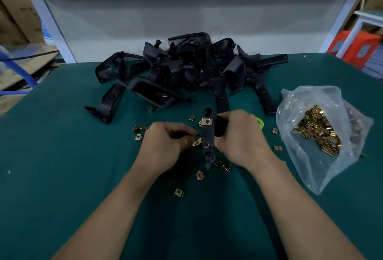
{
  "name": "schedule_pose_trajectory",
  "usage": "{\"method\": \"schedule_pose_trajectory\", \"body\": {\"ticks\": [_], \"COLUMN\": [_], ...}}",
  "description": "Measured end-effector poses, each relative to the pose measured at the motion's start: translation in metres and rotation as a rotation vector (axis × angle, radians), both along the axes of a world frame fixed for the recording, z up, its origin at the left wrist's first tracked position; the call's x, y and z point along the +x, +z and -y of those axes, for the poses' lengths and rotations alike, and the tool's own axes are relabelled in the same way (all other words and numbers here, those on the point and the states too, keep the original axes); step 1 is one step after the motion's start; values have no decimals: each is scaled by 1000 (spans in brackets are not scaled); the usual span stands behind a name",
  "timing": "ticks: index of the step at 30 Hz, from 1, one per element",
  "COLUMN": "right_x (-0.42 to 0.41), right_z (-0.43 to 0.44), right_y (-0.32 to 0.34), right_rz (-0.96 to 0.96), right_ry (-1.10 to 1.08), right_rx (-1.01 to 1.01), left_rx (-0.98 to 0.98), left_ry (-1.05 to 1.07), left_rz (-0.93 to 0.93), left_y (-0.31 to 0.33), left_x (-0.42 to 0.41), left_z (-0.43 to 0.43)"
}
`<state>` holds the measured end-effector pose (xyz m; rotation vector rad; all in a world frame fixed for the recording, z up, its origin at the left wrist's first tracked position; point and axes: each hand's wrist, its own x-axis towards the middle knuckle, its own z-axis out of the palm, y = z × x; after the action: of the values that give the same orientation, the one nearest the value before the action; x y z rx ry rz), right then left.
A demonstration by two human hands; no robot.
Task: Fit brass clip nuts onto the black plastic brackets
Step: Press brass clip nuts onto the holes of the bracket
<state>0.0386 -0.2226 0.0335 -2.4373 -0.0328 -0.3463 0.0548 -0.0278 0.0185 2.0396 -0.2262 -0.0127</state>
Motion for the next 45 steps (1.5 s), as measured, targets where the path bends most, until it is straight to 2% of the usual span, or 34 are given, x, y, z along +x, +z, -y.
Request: {"method": "schedule_pose_trajectory", "body": {"ticks": [4,8,10,14,21,29,36,45], "right_x": [-2,-1,-1,-1,1,0,1,0], "right_z": [-1,1,1,3,3,-2,-2,-4], "right_y": [-6,-8,-7,-8,-8,-9,-12,-12], "right_rz": [70,42,14,-4,4,62,85,34], "right_ry": [-133,-221,-252,-289,-275,-183,-185,-177], "right_rx": [-255,-293,-278,-238,-187,-172,-189,-214], "left_rx": [-301,-559,-614,-590,-520,-545,-500,-539], "left_ry": [52,-51,-168,-279,-187,-233,-238,-207], "left_rz": [-104,-200,-267,-298,-251,-149,-191,-219], "left_y": [2,4,5,7,8,10,10,8], "left_x": [2,4,5,4,0,-2,-2,-3], "left_z": [1,-2,-5,-8,-8,-10,-7,-3]}}
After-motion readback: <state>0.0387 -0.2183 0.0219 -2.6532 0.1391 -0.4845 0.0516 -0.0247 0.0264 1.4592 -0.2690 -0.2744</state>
